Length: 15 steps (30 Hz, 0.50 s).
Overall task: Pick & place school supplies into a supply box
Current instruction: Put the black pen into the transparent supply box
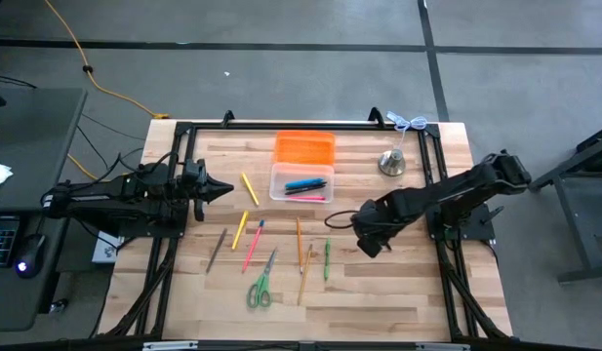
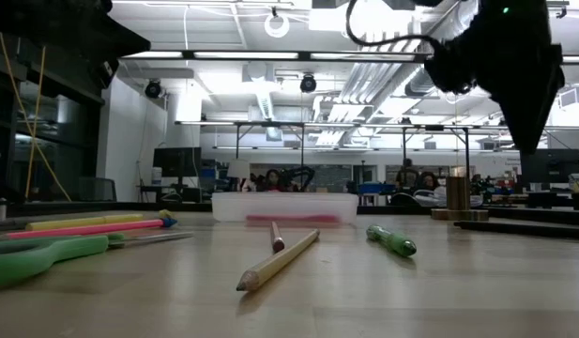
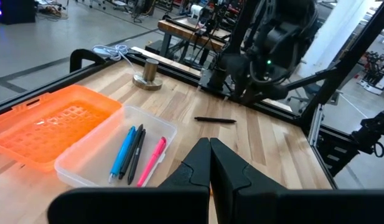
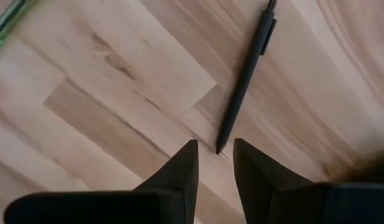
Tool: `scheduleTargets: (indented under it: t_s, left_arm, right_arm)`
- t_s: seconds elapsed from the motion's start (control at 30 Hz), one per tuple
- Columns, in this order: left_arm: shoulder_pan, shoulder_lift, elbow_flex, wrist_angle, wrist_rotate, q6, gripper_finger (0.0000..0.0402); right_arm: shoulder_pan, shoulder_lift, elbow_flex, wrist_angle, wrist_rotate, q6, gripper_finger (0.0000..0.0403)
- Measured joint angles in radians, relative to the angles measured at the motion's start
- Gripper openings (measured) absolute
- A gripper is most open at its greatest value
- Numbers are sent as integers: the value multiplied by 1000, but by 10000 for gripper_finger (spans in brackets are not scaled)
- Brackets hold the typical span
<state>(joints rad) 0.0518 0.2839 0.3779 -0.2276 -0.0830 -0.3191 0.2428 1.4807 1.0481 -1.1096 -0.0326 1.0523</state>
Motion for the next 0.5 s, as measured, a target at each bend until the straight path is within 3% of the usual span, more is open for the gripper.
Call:
scheduleTargets:
  t_s: [0.5]
  left_arm:
    - [0, 0, 0, 1, 3, -4, 33]
  right_arm:
    - [-80, -2, -175, 186, -5, 20, 78]
